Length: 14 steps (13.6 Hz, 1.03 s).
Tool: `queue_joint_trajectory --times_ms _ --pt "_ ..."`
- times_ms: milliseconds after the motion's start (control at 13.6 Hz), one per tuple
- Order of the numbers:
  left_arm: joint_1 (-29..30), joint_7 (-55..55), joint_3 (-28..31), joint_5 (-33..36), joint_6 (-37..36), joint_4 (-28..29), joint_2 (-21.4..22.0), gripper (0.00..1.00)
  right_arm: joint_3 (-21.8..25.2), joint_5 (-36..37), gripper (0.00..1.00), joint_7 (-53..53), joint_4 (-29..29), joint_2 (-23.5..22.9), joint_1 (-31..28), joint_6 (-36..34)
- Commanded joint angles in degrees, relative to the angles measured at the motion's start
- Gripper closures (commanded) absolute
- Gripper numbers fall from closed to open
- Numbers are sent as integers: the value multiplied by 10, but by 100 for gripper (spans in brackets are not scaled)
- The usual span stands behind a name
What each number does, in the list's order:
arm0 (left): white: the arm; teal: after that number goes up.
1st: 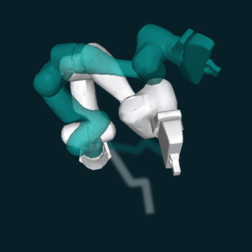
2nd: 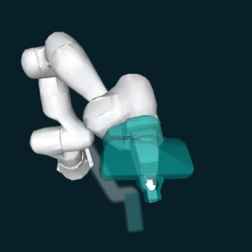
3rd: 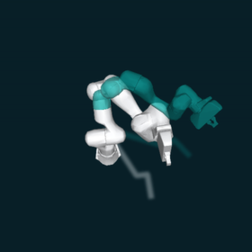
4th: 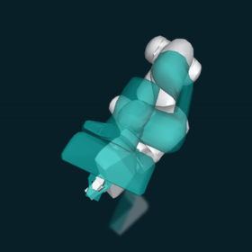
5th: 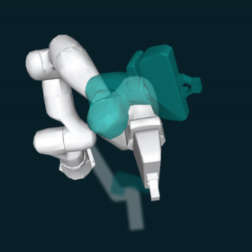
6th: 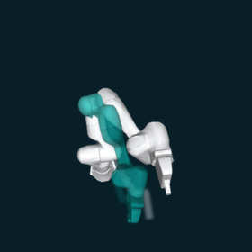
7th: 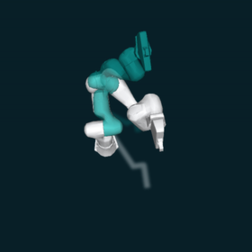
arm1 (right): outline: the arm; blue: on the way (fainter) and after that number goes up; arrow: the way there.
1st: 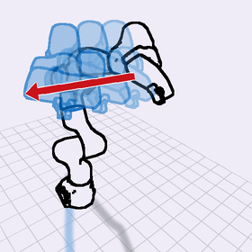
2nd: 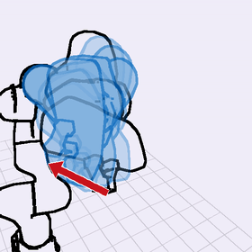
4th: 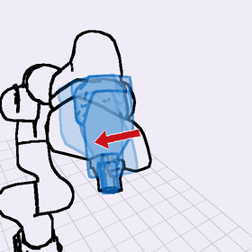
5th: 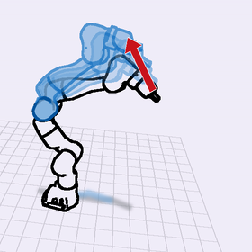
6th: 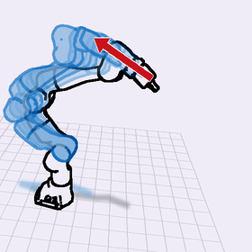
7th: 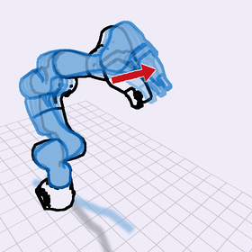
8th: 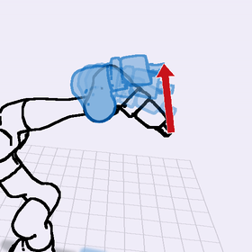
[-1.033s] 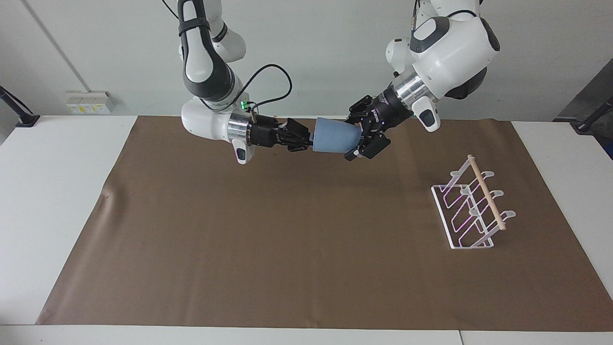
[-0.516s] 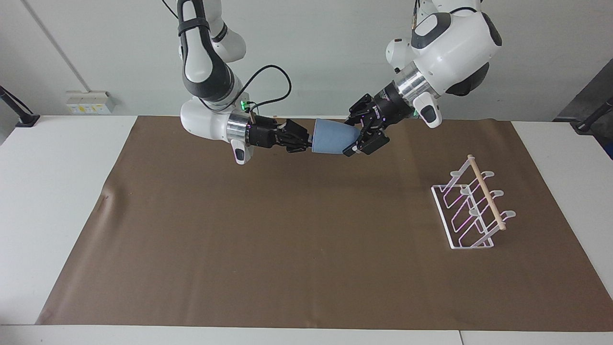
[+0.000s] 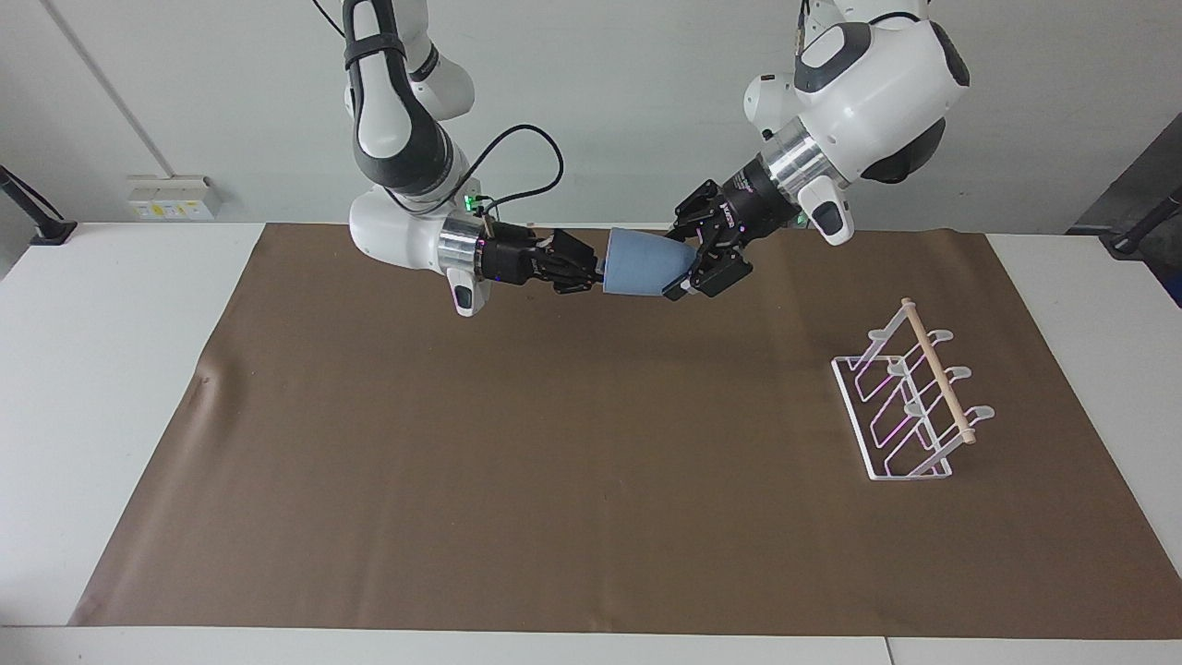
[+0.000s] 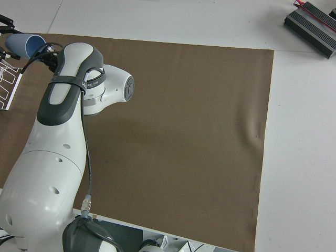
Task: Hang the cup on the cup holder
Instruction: 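Close the left gripper around the cup's open end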
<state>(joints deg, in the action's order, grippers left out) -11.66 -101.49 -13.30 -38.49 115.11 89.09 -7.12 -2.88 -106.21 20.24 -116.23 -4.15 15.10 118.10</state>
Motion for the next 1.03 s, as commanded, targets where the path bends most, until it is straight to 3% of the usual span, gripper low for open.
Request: queue_joint_trajectory --times_ms 0,74,148,221,664,959 --pt "-1 -12 6 6 -9 3 12 100 0 -13 100 9 -3 4 3 20" --pt "0 -12 6 6 -11 4 12 100 0 -13 81 3 -4 3 3 21" --pt "1 -12 6 6 -12 3 13 100 0 -13 39 2 -3 3 4 25" --pt "1 -8 6 7 -12 3 13 100 0 -13 25 2 -4 4 4 25" --pt "1 13 6 28 -11 7 18 100 0 -11 24 2 -4 3 3 23" --pt "11 36 8 60 -11 22 25 100 0 49 24 3 -3 2 -8 18"
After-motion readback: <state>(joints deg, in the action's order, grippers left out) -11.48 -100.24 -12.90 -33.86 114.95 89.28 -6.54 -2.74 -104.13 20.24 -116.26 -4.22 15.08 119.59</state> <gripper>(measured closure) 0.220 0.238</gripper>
